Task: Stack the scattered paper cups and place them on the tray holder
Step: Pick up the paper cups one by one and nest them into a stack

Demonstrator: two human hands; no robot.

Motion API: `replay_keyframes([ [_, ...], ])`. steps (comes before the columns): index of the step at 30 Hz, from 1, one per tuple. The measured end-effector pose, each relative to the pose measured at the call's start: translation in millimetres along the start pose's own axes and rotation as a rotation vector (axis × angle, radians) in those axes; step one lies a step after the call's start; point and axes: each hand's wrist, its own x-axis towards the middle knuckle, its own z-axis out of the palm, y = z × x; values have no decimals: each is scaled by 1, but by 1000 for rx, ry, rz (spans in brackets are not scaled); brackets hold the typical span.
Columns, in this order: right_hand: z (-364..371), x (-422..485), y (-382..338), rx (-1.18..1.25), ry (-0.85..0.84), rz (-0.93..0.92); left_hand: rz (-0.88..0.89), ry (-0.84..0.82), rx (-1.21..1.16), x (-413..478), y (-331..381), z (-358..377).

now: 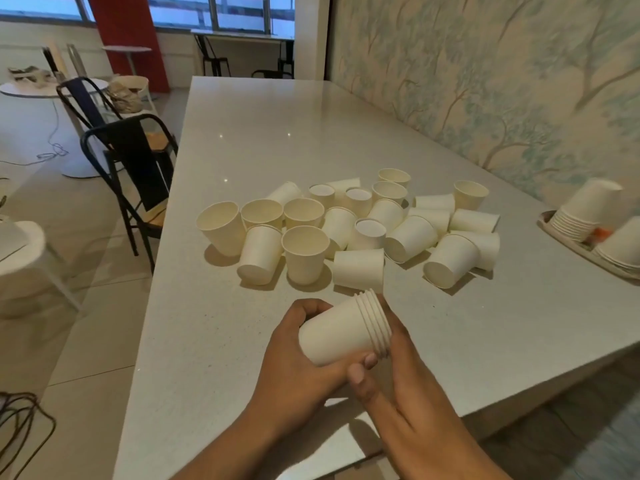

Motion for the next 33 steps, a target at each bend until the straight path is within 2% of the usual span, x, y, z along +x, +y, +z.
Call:
replay_keyframes([
  [5,-4,7,-2,-9,-118,-64,-15,3,-102,1,-2,-8],
  [7,-14,17,-3,84,-87,-116,-54,9,-165,4,0,-8],
  [10,-30,44,5,336,254,-55,-58,32,-165,4,2,-6],
  [12,-35,66,18,321,462,38,-61,44,-181,3,3,-8],
  [13,-37,76,25,269,501,80,-69,42,-220,2,3,-8],
  [17,-32,100,47,113,480,128,-122,10,-340,1,5,-8],
  [22,-23,109,50,91,527,124,-78,57,-181,4,1,-9],
  [29,-56,50,34,237,624,-10,-80,74,-157,6,-5,-8],
  [33,-67,20,16,265,551,-132,-78,98,-120,8,-7,-6],
])
